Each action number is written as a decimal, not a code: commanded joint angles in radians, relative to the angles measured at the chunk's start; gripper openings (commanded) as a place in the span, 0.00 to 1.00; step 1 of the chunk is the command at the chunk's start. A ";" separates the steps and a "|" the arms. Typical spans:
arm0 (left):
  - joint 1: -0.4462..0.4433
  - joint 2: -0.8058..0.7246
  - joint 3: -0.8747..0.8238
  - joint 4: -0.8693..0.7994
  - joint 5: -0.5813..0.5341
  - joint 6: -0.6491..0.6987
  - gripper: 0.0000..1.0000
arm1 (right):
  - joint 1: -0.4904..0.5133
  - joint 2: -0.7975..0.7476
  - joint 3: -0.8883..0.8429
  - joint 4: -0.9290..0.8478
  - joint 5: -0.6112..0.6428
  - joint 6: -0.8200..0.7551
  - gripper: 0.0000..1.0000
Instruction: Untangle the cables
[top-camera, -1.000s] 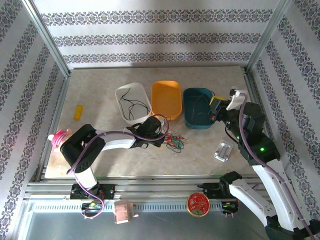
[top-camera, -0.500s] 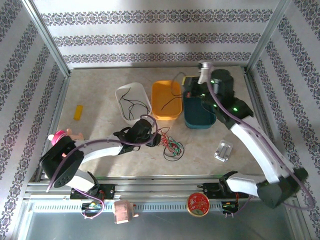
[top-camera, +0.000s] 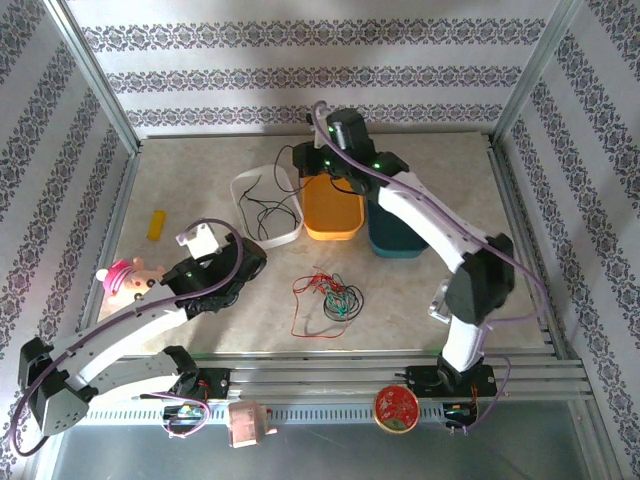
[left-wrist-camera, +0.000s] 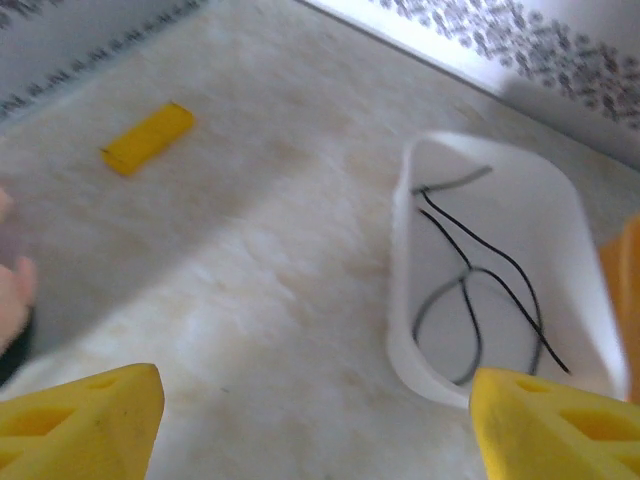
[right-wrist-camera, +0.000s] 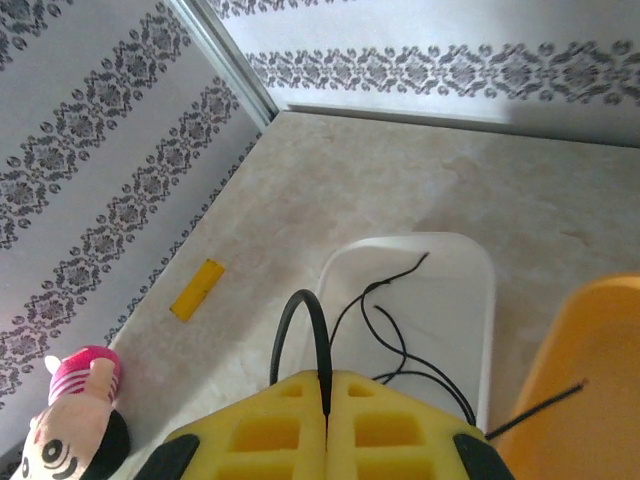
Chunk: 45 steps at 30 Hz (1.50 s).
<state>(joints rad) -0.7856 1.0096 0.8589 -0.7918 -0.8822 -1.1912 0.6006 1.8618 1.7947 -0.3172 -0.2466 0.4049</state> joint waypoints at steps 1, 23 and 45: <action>0.006 -0.043 -0.004 -0.104 -0.132 -0.036 0.80 | 0.015 0.114 0.112 -0.022 -0.062 0.024 0.00; 0.013 -0.015 -0.067 0.207 -0.006 0.229 0.81 | 0.036 0.526 0.394 -0.199 0.201 0.194 0.00; 0.022 0.102 -0.022 0.510 0.433 0.681 0.85 | 0.014 0.019 -0.059 -0.161 0.189 0.037 0.58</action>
<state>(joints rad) -0.7761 1.0779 0.8051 -0.3691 -0.6174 -0.6479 0.6411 2.0171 1.8408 -0.5385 -0.0517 0.4526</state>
